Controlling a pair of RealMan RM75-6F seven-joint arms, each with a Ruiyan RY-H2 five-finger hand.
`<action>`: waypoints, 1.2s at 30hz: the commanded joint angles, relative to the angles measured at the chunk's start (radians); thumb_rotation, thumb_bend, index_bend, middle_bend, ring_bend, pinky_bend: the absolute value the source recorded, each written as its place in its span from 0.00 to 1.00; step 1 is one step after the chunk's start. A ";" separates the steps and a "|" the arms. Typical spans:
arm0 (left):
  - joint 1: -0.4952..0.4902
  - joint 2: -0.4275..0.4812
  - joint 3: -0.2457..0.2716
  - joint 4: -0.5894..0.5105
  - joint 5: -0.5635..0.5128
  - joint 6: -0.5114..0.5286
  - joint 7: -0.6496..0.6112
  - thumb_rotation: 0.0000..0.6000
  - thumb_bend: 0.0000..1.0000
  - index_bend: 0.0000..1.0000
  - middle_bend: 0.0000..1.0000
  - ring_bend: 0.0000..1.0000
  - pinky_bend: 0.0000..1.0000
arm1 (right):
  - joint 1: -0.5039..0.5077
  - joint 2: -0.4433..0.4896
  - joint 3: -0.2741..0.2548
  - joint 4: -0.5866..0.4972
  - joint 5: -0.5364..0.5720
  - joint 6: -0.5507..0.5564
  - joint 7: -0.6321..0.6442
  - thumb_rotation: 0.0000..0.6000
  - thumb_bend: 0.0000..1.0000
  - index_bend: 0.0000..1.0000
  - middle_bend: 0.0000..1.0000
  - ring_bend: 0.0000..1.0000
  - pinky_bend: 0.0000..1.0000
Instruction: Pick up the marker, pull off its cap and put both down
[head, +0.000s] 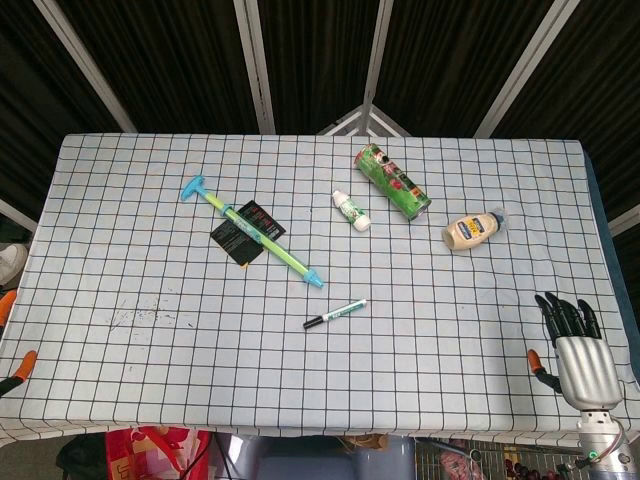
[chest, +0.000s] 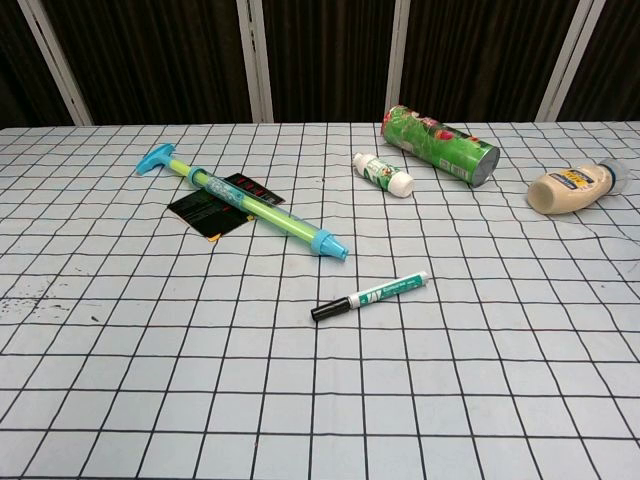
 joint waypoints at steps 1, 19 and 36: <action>0.002 -0.010 0.005 -0.003 0.013 0.009 0.010 1.00 0.43 0.06 0.00 0.00 0.03 | 0.000 -0.013 0.001 0.011 -0.006 -0.002 0.004 1.00 0.39 0.09 0.10 0.12 0.01; -0.009 -0.047 -0.004 0.021 -0.005 -0.017 0.044 1.00 0.43 0.06 0.00 0.00 0.03 | 0.086 -0.077 0.051 -0.039 0.018 -0.128 -0.058 1.00 0.39 0.10 0.10 0.12 0.01; 0.019 -0.049 -0.002 0.060 -0.037 -0.002 0.035 1.00 0.43 0.06 0.00 0.00 0.03 | 0.315 -0.322 0.163 0.019 0.188 -0.404 -0.212 1.00 0.39 0.24 0.09 0.12 0.01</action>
